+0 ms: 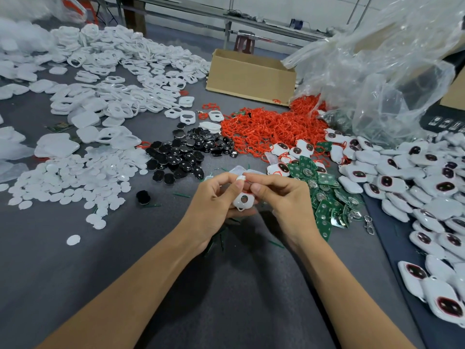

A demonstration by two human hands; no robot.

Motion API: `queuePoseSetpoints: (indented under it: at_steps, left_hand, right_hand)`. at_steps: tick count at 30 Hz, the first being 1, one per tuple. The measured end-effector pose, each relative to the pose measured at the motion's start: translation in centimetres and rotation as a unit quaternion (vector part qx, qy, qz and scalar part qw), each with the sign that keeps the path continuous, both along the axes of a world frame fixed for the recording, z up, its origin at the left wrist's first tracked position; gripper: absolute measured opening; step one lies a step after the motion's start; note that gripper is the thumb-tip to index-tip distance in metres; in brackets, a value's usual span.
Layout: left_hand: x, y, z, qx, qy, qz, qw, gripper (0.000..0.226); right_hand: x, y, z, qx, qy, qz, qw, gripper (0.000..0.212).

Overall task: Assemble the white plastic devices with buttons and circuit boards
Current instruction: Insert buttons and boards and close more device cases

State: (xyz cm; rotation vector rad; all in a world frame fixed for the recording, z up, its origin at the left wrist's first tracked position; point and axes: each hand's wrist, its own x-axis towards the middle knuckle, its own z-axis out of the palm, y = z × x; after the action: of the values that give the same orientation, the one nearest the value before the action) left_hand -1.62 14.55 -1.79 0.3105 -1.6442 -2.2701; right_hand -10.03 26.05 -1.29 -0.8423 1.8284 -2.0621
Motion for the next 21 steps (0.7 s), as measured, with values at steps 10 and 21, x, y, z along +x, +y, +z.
queuePoseSetpoints:
  at_steps: [10, 21]
  left_hand:
    - [0.2, -0.7, 0.1, -0.001, 0.066, -0.087, 0.994, 0.014]
    - [-0.1, -0.5, -0.3, -0.022, 0.067, -0.087, 0.994, 0.017]
  right_hand:
    - [-1.1, 1.3, 0.4, -0.005, -0.051, 0.086, 0.995, 0.032]
    - [0.1, 0.9, 1.4, 0.021, 0.002, 0.031, 0.999, 0.011]
